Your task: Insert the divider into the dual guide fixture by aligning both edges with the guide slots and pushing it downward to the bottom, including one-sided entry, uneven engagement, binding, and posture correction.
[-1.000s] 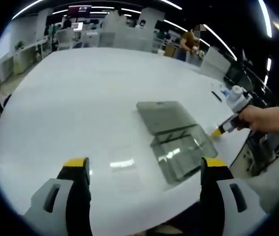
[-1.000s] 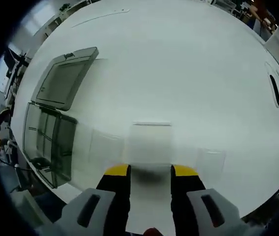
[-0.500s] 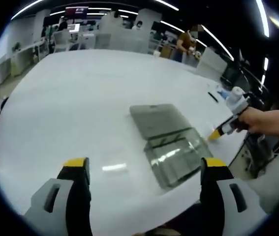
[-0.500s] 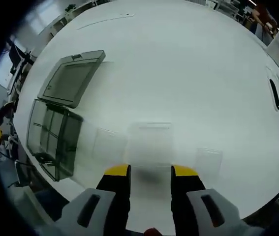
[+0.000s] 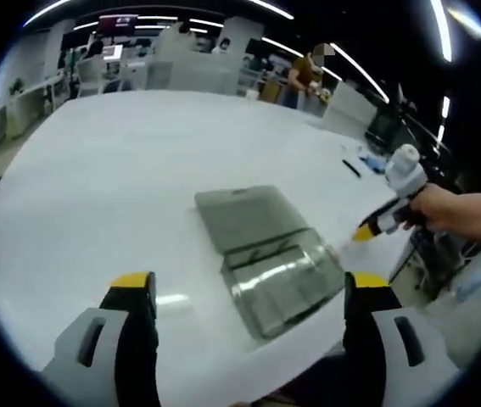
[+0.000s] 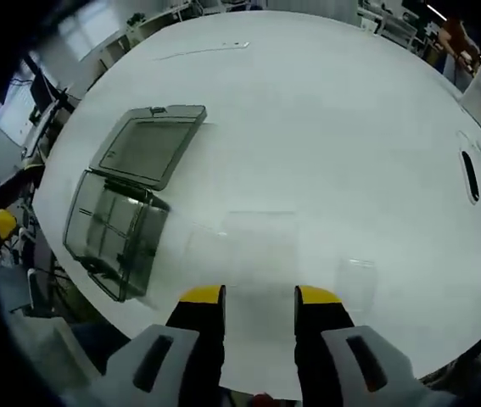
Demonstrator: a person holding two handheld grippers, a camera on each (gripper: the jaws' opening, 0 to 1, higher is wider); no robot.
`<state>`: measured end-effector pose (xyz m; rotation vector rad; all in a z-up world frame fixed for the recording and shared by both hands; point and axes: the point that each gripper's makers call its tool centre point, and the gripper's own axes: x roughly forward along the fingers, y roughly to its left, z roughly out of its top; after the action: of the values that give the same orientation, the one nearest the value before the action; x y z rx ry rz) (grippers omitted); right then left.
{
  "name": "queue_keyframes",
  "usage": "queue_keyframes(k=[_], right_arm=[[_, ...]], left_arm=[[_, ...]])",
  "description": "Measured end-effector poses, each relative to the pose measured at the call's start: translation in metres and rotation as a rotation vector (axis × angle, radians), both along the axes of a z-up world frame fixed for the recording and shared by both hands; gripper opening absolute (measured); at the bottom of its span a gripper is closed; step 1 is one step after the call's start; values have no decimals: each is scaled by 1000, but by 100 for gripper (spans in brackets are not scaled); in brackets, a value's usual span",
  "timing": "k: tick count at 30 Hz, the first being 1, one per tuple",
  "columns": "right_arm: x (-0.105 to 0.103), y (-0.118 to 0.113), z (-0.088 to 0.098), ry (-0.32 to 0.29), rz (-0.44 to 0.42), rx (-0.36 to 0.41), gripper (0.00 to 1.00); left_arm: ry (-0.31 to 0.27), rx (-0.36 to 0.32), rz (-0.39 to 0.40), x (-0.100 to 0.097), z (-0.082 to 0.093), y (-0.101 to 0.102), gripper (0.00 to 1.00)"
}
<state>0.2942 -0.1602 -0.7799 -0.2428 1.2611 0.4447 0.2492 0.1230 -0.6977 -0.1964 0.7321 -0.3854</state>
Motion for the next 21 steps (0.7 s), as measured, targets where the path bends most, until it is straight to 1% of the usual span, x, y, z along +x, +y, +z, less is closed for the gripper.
queue_keyframes(k=[7,10,14,18,20,21], right_arm=[[-5,8,11,-29,39,23,27],[-7,11,16,-41,57,32,27],[-10,18,28,-64,83,48,27],[-14,27,38,-85,112,71,27],[-16,32,43,-94,126,81,27],[-16,35,46,-99,133,87,27]], left_arm=[[-8,-17,-49,4,5,-23,86],[-17,-27,-80,6,9,-37,85],[-22,-43,-105,8,12,-50,83],[-36,-70,-140,8,17,-65,79],[-34,-78,-150,7,18,-71,77],[-33,-93,-158,6,19,-76,76]])
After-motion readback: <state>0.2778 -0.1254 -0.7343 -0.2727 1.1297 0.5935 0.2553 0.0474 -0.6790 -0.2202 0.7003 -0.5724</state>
